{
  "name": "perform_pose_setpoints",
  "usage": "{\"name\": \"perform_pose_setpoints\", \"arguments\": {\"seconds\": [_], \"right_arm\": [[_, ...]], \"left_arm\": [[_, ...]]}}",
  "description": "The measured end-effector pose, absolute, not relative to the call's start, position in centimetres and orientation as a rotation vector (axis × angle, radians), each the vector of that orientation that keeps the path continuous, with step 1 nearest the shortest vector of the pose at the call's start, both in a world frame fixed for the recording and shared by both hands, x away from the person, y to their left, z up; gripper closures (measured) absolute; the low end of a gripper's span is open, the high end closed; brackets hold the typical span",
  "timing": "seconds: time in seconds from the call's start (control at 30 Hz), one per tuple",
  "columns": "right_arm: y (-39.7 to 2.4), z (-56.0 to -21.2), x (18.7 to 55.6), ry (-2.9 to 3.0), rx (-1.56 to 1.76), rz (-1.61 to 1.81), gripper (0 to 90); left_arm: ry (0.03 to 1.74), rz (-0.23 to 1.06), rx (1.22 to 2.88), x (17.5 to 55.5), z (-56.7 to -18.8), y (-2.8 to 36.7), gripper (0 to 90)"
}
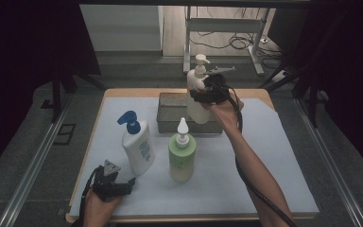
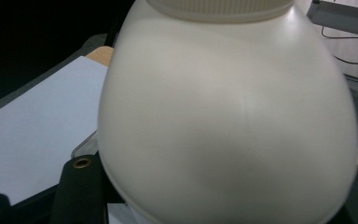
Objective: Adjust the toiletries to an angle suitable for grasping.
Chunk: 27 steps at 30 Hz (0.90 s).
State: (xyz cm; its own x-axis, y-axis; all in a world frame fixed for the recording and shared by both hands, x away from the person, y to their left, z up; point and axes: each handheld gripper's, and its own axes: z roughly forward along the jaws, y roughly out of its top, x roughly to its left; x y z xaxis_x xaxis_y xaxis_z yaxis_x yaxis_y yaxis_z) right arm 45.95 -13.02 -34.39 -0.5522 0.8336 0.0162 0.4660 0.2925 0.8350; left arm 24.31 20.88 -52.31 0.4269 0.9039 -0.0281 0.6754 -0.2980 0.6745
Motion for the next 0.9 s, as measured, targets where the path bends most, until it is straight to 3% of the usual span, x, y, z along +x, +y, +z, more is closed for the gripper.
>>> {"name": "perform_pose_setpoints", "arguments": {"seconds": [0.9], "right_arm": [[-11.6,-37.0,49.3,2.119,1.185,1.121,37.2]], "left_arm": [[1.327,0.479,2.069,24.4,-52.3,20.9,12.8]]}}
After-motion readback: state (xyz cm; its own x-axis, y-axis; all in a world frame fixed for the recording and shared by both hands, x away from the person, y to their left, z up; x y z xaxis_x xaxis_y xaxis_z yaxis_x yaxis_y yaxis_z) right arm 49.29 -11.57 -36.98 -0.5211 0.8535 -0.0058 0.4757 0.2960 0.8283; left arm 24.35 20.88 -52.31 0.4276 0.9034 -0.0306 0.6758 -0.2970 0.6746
